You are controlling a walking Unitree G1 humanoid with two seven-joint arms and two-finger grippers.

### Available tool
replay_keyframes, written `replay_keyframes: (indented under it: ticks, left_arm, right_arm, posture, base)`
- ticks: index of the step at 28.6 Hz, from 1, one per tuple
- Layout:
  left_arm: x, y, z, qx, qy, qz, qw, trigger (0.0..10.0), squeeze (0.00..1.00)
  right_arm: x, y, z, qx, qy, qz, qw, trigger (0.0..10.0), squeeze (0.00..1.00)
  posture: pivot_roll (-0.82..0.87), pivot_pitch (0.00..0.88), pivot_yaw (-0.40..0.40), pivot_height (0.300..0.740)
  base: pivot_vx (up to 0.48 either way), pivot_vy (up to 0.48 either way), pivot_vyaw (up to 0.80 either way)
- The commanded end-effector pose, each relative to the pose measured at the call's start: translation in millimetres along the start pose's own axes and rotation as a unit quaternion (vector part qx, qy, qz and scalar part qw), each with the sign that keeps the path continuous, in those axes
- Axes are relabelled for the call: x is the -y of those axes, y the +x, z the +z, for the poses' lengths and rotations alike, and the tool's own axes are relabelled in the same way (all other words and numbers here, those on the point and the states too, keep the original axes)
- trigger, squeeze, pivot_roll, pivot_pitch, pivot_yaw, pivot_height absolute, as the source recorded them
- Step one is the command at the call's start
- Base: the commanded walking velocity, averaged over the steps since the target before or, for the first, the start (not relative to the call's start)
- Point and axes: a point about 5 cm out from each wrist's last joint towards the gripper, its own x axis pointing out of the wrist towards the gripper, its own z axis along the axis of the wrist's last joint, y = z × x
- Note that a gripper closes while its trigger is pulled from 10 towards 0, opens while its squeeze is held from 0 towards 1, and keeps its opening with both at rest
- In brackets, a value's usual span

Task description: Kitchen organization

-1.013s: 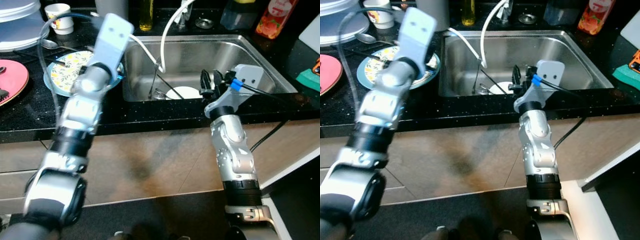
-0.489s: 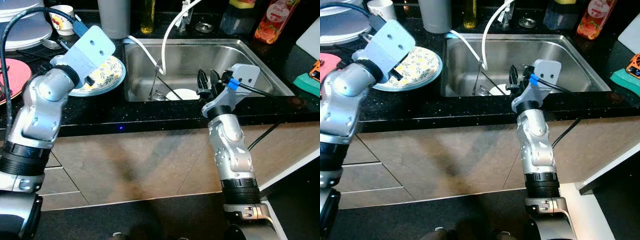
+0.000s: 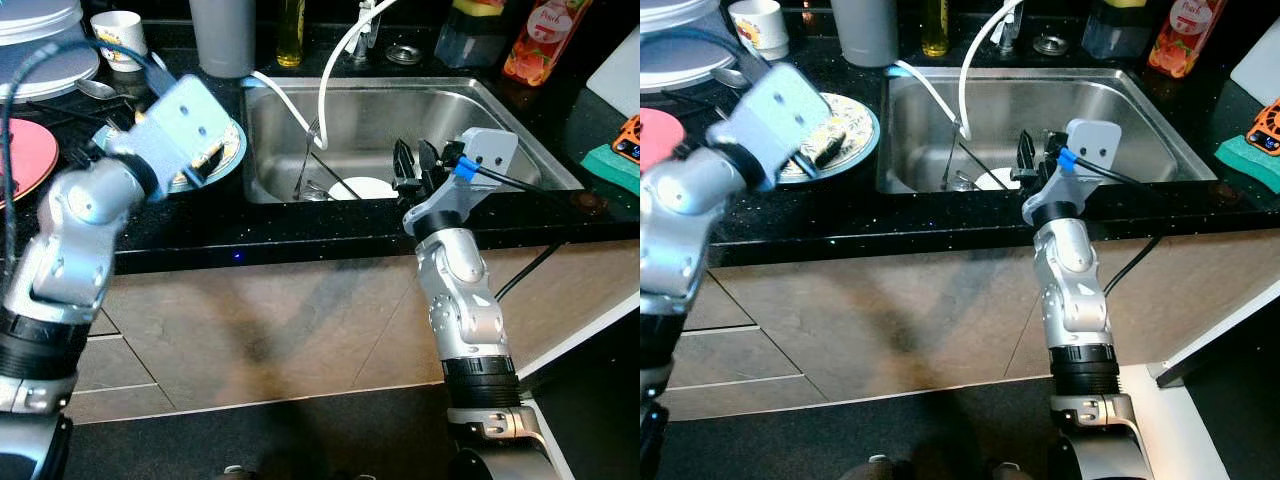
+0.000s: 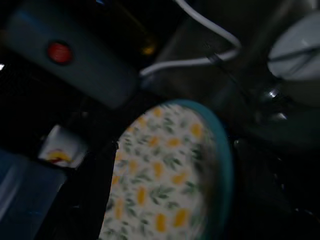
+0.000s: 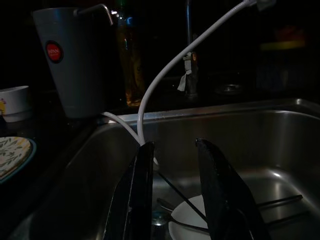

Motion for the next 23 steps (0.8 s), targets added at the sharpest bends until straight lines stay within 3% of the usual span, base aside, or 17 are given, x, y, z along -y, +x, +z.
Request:
replay_keyframes:
  ticks: [1,4,6,14,16,18,19,20,21,22,23]
  left_arm:
    - [7.3,-2.6,-1,-0.008,0.025,-0.023,0.999,10.0,0.00]
    - [16.4,-3.9,-2,-0.013,0.029,-0.044,0.998,10.0,0.00]
    - [26.0,-7.5,-9,-0.035,0.054,-0.065,0.996,10.0,0.00]
    - [21.4,-10.9,-19,-0.062,0.072,-0.047,0.994,10.0,0.00]
    - [4.2,-8.7,-8,-0.027,-0.018,0.009,0.999,9.7,0.00]
    - [4.2,-8.7,-8,-0.027,-0.018,0.009,0.999,9.7,0.00]
    - [-10.0,-8.3,-5,-0.017,-0.064,0.055,0.996,10.0,0.00]
    - [-10.0,-8.3,-5,-0.017,-0.064,0.055,0.996,10.0,0.00]
    - [-27.5,-9.1,-14,-0.039,-0.082,0.115,0.989,10.0,0.00]
    - [-27.5,-9.1,-14,-0.039,-0.082,0.115,0.989,10.0,0.00]
    - [-41.0,-11.8,-27,-0.070,-0.094,0.167,0.979,10.0,0.00]
  right_arm:
    - [0.4,-0.3,-2,-0.003,0.003,0.000,1.000,10.0,0.00]
    - [-0.1,-0.1,-2,-0.002,0.004,0.001,1.000,10.0,0.00]
    - [0.3,-0.4,-2,-0.002,0.004,0.000,1.000,10.0,0.00]
    - [1.1,-0.5,-2,-0.004,0.003,0.000,1.000,10.0,0.00]
    - [0.6,0.6,-2,-0.003,0.004,0.002,1.000,10.0,0.00]
    - [0.6,0.6,-2,-0.003,0.004,0.002,1.000,10.0,0.00]
    - [0.3,1.1,-2,-0.003,0.004,0.002,1.000,10.0,0.00]
    - [0.3,1.1,-2,-0.003,0.004,0.002,1.000,10.0,0.00]
    - [-0.3,1.6,-2,-0.002,0.005,0.003,1.000,10.0,0.00]
    - [-0.3,1.6,-2,-0.002,0.005,0.003,1.000,10.0,0.00]
    - [-1.0,1.9,-1,-0.001,0.006,0.004,1.000,10.0,0.00]
  posture:
    - [0.23,0.124,-0.067,0.740]
    - [0.23,0.126,-0.068,0.740]
    - [0.23,0.130,-0.070,0.740]
    - [0.23,0.132,-0.075,0.740]
    - [0.24,0.134,-0.078,0.740]
    - [0.24,0.134,-0.078,0.740]
    - [0.24,0.133,-0.080,0.740]
    - [0.24,0.133,-0.080,0.740]
    - [0.24,0.133,-0.080,0.740]
    - [0.24,0.133,-0.080,0.740]
    - [0.24,0.133,-0.080,0.740]
  base:
    - [0.000,0.000,0.00]
    - [0.000,0.000,0.00]
    - [0.000,0.000,0.00]
    - [0.000,0.000,0.00]
    - [0.000,0.000,0.00]
    - [0.000,0.000,0.00]
    - [0.000,0.000,0.00]
    - [0.000,0.000,0.00]
    - [0.000,0.000,0.00]
    - [0.000,0.000,0.00]
    - [0.000,0.000,0.00]
